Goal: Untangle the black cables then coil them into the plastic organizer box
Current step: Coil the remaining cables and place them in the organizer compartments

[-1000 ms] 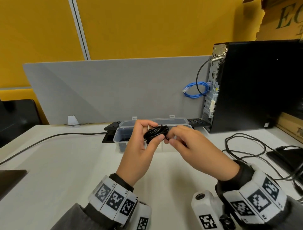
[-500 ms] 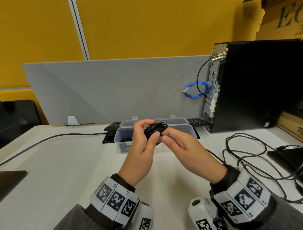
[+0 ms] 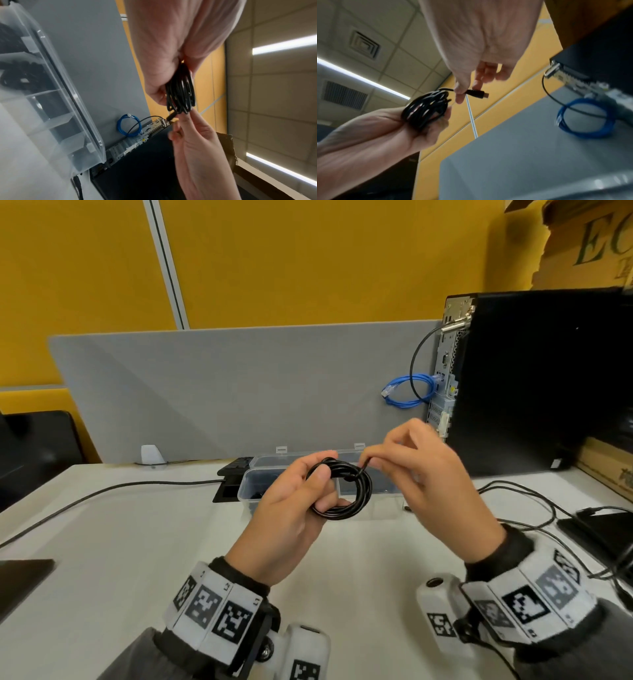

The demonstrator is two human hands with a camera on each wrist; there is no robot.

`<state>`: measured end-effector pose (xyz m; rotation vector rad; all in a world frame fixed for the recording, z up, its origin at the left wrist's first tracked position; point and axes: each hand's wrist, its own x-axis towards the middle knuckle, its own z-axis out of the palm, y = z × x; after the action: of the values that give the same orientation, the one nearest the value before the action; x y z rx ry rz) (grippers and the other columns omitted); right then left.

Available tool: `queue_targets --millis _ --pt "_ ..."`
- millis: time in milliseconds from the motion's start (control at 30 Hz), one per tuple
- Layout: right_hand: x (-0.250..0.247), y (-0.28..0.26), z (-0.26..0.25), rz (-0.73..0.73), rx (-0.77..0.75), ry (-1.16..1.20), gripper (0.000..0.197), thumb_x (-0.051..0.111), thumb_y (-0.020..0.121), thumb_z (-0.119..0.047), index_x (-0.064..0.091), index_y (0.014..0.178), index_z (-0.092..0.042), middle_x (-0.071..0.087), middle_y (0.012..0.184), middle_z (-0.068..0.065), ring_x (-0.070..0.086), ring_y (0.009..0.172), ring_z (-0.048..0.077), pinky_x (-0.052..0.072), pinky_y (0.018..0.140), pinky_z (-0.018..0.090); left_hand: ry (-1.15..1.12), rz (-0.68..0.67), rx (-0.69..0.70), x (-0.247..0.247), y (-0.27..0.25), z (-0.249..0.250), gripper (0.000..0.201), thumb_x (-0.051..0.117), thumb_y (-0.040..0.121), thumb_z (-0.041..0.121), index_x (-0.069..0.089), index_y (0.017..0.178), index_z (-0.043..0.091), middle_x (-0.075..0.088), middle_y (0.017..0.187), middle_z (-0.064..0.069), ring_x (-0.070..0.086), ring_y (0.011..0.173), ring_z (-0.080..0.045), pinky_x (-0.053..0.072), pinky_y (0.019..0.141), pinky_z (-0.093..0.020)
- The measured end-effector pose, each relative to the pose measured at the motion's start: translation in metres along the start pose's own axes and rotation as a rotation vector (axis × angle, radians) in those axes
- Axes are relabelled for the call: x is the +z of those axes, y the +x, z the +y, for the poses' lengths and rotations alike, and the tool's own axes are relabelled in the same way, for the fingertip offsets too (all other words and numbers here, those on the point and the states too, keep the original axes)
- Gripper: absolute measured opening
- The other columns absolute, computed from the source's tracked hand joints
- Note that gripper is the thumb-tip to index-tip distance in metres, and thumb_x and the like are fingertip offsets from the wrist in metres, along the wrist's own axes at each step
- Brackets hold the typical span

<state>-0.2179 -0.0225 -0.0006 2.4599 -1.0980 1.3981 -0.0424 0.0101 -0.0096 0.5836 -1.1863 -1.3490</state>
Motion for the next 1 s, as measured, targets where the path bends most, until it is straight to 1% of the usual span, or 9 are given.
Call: queue_targets --millis 100,167,267,333,433,567,800,933,1000 --pt "0.015 -0.004 -0.011 -0.036 0.241 0.404 0.021 0.054 0.092 -0.011 0.070 0.089 -0.024 0.058 0.071 -0.011 0.055 0.073 0.004 0.044 0.067 0.012 -0.035 0.022 0.010 0.002 -0.001 -0.004 0.030 0.045 0.083 0.020 0.053 0.110 0.009 0.040 0.059 0.006 0.039 0.056 -0.007 0.042 0.070 -0.020" --pt "0.019 -0.006 -0.019 -0.063 0.460 0.753 0.024 0.049 0.093 -0.004 0.070 0.089 -0.016 0.068 0.077 -0.007 0.063 0.072 0.005 0.050 0.065 0.015 0.006 0.051 0.021 0.003 -0.001 -0.008 0.029 0.045 0.083 0.022 0.053 0.109 0.011 0.045 0.061 0.005 0.044 0.060 -0.006 0.043 0.074 -0.021" --pt "0.017 -0.006 -0.024 -0.111 0.674 1.048 0.021 0.047 0.094 -0.008 0.067 0.097 -0.002 0.070 0.089 0.011 0.066 0.077 0.017 0.051 0.067 0.021 0.133 0.092 0.053 0.005 -0.002 -0.016 0.018 0.046 0.091 0.020 0.055 0.106 0.016 0.058 0.067 0.009 0.056 0.066 -0.001 0.048 0.072 -0.016" --pt "0.012 -0.005 -0.029 -0.141 0.695 1.125 0.025 0.053 0.091 -0.019 0.066 0.099 0.000 0.070 0.088 0.012 0.066 0.077 0.019 0.053 0.069 0.024 0.243 0.143 0.082 0.004 -0.001 -0.020 0.017 0.050 0.090 0.028 0.057 0.105 0.023 0.065 0.089 0.003 0.062 0.086 -0.007 0.049 0.082 -0.023" --pt "0.013 -0.006 -0.036 -0.108 0.668 1.041 0.028 0.069 0.077 -0.018 0.064 0.100 -0.003 0.070 0.084 0.011 0.067 0.076 0.018 0.056 0.072 0.026 0.335 0.208 0.102 0.002 0.001 -0.023 0.024 0.045 0.084 0.039 0.057 0.103 0.031 0.063 0.109 -0.003 0.058 0.106 -0.018 0.045 0.093 -0.034" --pt "0.023 -0.010 -0.035 -0.021 0.736 1.008 0.019 0.069 0.080 -0.010 0.063 0.097 -0.005 0.070 0.082 0.011 0.068 0.071 0.016 0.053 0.062 0.022 0.311 0.196 0.070 0.005 0.000 -0.027 0.015 0.041 0.098 0.024 0.053 0.106 0.023 0.062 0.106 -0.006 0.060 0.092 -0.013 0.047 0.077 -0.027" --pt "0.033 -0.016 -0.023 -0.136 0.795 0.981 0.022 0.063 0.085 -0.021 0.063 0.100 -0.005 0.072 0.084 0.004 0.063 0.074 0.007 0.042 0.064 0.020 0.181 0.237 0.018 0.001 0.001 -0.031 0.019 0.045 0.094 0.021 0.054 0.111 0.026 0.061 0.114 -0.009 0.062 0.100 -0.013 0.048 0.091 -0.030" --pt "0.035 -0.016 -0.018 -0.120 0.726 0.784 0.013 0.065 0.085 -0.019 0.059 0.091 -0.009 0.072 0.086 0.007 0.067 0.080 0.014 0.048 0.070 0.022 0.772 0.056 0.042 -0.014 0.001 -0.020 0.053 0.067 0.073 0.027 0.044 0.119 0.038 0.028 0.130 0.010 0.035 0.124 0.004 0.032 0.097 -0.006" --pt "0.038 -0.019 -0.021 -0.170 0.646 0.695 0.010 0.067 0.084 -0.019 0.058 0.086 -0.014 0.071 0.086 0.006 0.066 0.084 0.019 0.049 0.074 0.026 1.183 -0.028 0.123 -0.013 -0.002 -0.015 0.062 0.066 0.064 0.032 0.040 0.120 0.037 0.025 0.127 0.017 0.027 0.124 0.005 0.025 0.104 -0.013"
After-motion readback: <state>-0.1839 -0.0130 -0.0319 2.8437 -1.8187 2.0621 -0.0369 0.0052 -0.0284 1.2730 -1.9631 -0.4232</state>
